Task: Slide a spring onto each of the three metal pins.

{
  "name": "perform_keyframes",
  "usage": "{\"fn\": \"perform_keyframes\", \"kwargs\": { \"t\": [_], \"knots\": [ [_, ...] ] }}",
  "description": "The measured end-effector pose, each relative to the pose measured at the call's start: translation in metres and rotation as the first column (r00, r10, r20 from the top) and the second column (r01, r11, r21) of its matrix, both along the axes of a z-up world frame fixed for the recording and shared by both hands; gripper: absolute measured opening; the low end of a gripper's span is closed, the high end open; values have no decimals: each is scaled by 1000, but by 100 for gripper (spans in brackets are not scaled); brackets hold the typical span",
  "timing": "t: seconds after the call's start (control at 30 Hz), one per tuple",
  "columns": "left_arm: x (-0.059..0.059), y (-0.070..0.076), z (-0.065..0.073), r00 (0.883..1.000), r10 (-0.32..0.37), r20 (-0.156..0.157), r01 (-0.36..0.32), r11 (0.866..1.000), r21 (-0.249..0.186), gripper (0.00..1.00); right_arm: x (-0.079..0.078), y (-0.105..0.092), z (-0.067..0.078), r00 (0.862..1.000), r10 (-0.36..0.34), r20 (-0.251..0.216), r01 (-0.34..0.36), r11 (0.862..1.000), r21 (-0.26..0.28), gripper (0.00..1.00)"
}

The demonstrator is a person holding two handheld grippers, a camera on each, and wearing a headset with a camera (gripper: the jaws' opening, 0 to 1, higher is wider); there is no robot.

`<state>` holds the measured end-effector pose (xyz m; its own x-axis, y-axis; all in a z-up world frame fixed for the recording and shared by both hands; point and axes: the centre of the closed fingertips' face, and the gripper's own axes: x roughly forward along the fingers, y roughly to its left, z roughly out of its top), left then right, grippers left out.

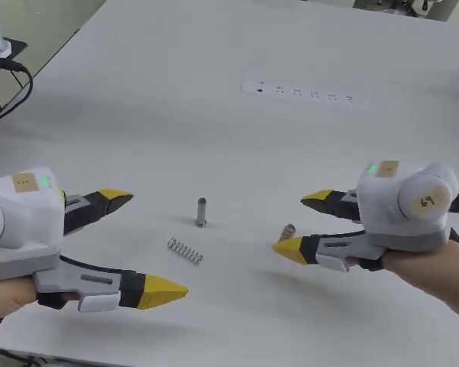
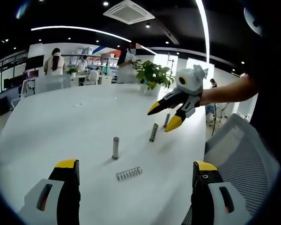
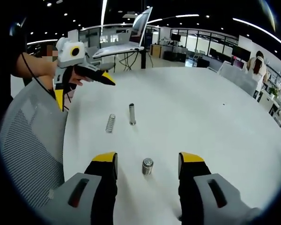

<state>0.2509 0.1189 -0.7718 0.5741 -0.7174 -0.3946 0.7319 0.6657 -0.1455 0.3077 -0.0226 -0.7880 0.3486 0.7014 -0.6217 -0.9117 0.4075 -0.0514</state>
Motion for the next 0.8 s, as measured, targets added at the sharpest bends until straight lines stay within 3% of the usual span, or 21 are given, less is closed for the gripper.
{"fn": "perform_keyframes", "kwargs": {
  "t": [0.53, 0.8],
  "knots": [
    [0, -3, 0, 1000, 0, -2, 0, 1000, -10, 98, -9, -28, 12, 995, -100, -16, 101, 993, 69, 54],
    [3, -2, 3, 1000, 11, 7, -10, 1000, -20, 98, -18, -28, 24, 992, -121, -22, 123, 987, 104, 54]
  ]
}}
